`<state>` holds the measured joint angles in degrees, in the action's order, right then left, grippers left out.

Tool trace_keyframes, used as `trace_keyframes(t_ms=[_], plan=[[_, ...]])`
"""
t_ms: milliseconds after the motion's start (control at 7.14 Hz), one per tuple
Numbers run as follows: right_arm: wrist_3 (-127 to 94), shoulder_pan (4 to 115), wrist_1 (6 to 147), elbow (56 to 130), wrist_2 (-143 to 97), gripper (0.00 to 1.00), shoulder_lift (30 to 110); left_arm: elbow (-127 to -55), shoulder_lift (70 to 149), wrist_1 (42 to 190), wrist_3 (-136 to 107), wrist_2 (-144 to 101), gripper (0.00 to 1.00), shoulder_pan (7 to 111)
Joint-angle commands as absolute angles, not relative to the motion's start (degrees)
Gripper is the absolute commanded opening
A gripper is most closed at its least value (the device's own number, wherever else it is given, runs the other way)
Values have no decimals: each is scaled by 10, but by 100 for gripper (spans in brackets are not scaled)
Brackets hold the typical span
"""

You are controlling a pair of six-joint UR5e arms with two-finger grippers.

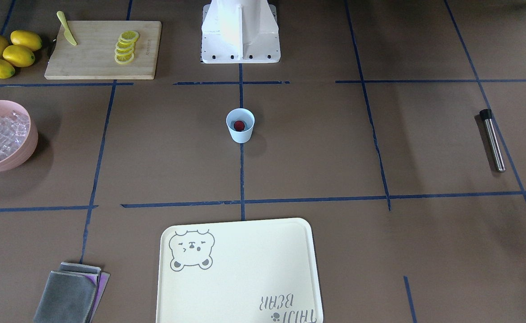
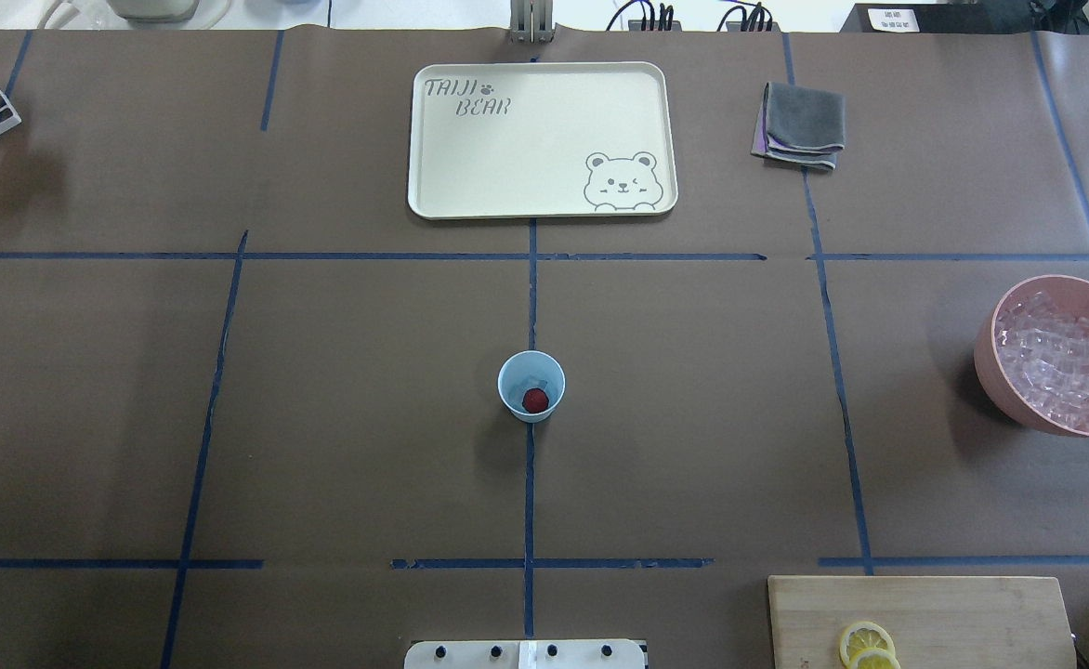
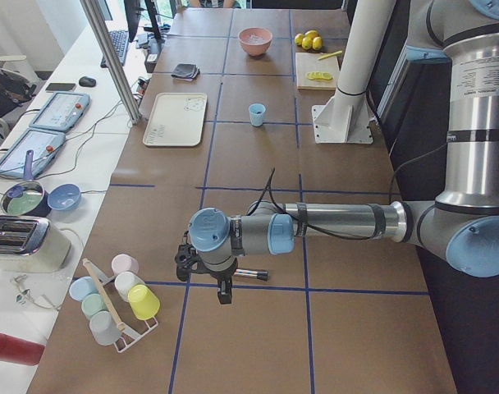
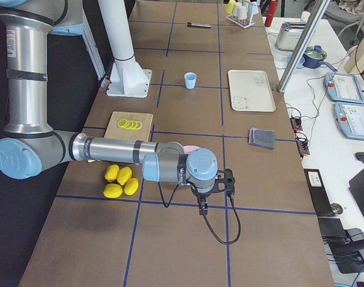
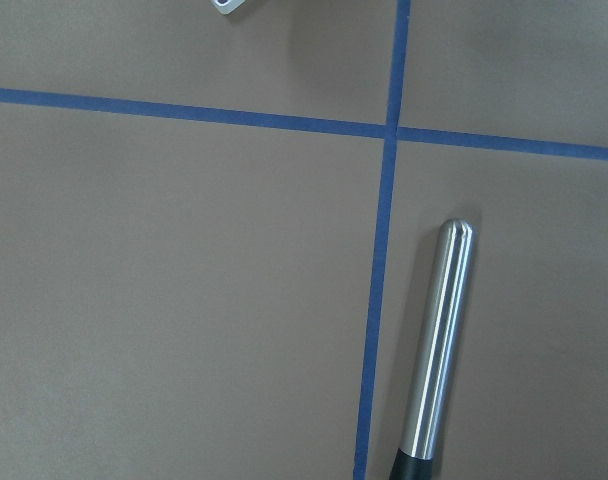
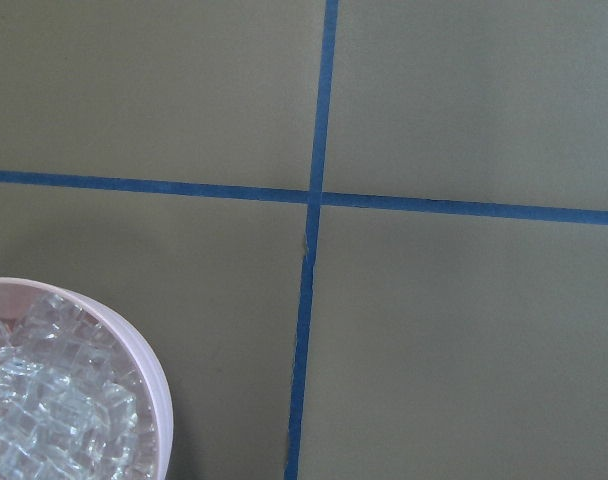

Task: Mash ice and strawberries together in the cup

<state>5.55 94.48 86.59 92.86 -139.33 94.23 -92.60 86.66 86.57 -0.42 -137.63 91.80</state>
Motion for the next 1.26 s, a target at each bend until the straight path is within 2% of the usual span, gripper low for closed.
trace_keyframes(t_ms=[0, 1120], plan=[[55, 946, 867, 929, -1396, 99, 943, -921, 867, 876, -4, -1376, 100, 918], [55, 941, 867, 935, -1387, 99, 924, -923, 867, 877, -4, -1376, 100, 918]])
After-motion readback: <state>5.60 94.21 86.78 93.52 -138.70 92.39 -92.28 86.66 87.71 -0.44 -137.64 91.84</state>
